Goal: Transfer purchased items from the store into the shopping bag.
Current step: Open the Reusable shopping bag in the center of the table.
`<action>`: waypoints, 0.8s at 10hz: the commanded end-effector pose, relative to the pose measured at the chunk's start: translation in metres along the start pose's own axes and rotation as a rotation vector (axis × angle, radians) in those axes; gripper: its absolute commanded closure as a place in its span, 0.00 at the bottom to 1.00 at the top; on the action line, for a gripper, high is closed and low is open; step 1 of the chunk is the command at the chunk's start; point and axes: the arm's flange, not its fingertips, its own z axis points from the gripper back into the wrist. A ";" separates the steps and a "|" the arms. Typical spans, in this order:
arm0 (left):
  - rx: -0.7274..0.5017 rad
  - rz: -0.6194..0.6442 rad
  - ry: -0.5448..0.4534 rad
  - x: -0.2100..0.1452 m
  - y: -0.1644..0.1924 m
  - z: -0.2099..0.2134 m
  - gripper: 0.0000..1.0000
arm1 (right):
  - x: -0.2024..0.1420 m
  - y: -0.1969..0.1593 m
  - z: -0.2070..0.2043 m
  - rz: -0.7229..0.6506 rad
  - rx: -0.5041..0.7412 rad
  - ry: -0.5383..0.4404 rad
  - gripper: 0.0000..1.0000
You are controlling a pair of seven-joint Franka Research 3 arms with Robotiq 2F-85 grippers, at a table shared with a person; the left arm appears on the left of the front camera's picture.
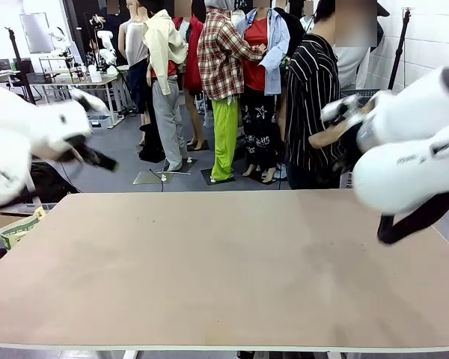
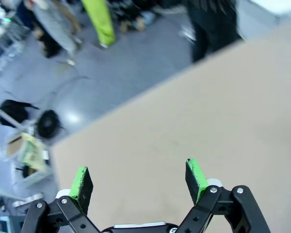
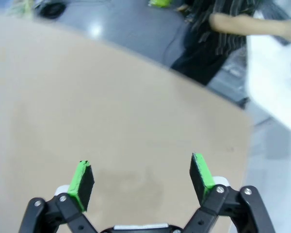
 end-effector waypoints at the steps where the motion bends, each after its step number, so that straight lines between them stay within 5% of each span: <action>1: 0.161 0.068 -0.005 -0.008 0.060 0.040 0.00 | -0.005 -0.062 0.027 -0.166 -0.182 -0.061 0.00; 4: 0.276 0.229 0.094 -0.070 0.159 0.095 0.00 | -0.070 -0.174 0.055 -0.480 -0.341 -0.044 0.00; 8: 0.258 0.365 0.195 -0.107 0.181 0.085 0.00 | -0.150 -0.231 0.027 -0.716 -0.320 0.051 0.00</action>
